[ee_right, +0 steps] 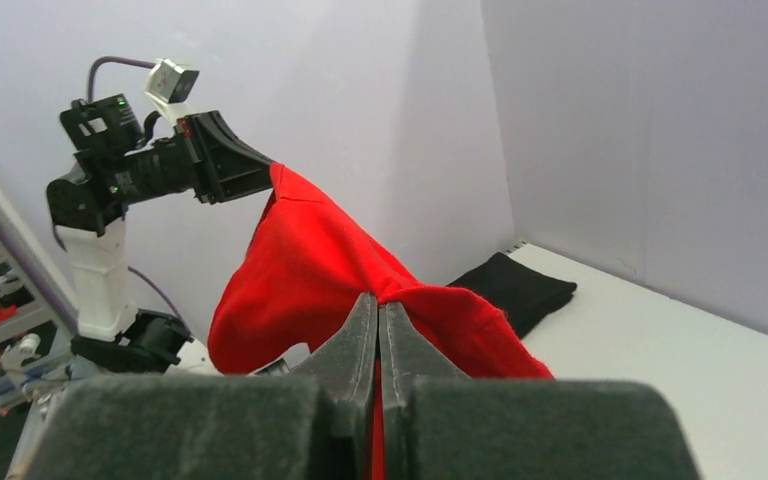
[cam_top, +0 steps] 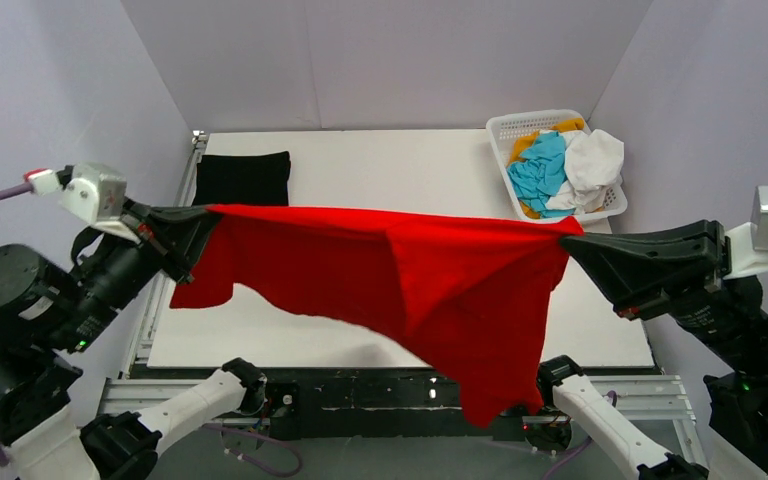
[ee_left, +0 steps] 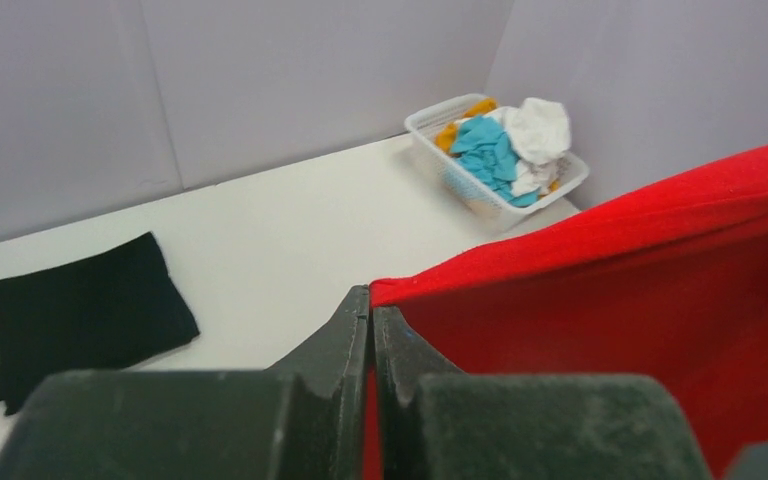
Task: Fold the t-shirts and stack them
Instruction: Flatten out the tshirt
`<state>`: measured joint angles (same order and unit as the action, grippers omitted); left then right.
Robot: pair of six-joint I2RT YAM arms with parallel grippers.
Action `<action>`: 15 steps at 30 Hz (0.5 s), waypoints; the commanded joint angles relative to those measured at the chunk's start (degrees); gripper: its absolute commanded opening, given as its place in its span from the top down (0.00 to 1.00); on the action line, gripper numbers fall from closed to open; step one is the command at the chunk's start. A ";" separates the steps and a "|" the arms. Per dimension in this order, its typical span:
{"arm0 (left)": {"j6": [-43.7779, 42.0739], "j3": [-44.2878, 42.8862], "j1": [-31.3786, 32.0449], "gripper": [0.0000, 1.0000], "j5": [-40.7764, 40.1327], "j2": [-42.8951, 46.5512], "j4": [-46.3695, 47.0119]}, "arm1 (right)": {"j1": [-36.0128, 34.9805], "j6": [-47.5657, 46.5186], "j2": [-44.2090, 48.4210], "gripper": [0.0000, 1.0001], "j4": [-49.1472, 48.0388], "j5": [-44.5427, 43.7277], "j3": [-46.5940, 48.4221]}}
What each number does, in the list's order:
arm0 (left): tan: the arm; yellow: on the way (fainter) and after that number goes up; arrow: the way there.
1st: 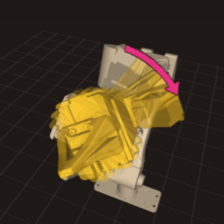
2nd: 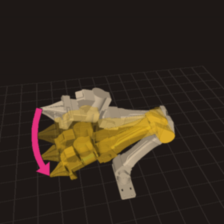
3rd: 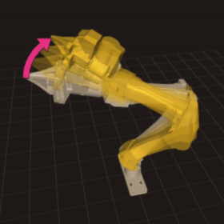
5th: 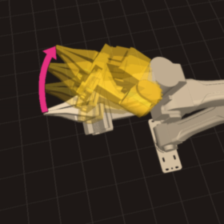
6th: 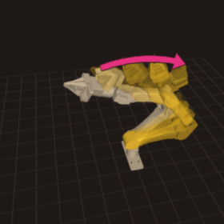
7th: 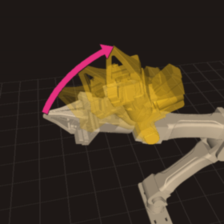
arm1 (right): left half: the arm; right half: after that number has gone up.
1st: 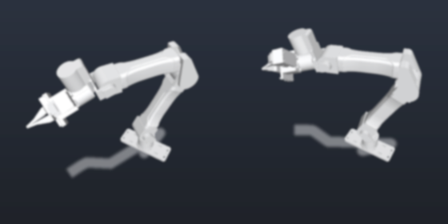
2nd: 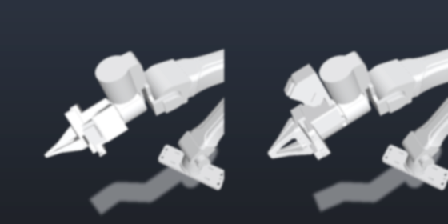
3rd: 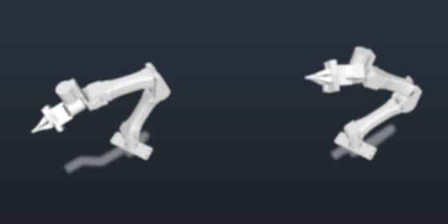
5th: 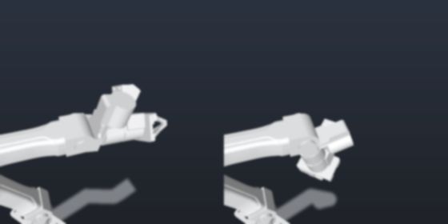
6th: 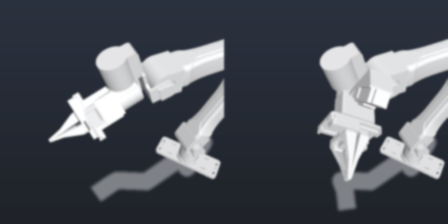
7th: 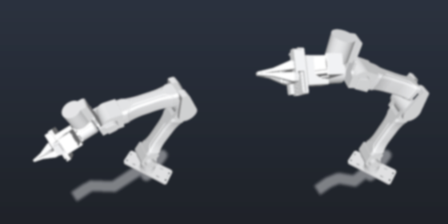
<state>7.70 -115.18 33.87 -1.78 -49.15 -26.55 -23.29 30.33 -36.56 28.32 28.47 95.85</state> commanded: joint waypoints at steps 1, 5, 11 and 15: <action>-4.31 1.76 -0.56 1.00 -12.96 -9.66 3.31 | 0.25 1.43 -3.12 0.99 -2.80 -11.34 -3.70; -9.69 9.38 -0.87 1.00 -30.71 -18.99 10.01 | 0.25 2.51 -8.04 0.99 -2.85 -21.58 -12.79; 0.46 12.84 -12.56 0.95 -22.67 -40.75 6.49 | 0.26 4.64 -21.92 0.99 -7.00 -38.45 -27.23; 0.28 8.56 -14.35 0.06 -23.49 -58.47 2.20 | 0.91 2.84 -38.81 0.55 -9.47 -41.19 -28.75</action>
<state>5.41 -103.20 21.67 -22.85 -97.60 -17.32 -23.18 34.26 -64.36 22.02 -3.79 67.59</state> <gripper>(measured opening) 0.614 0.191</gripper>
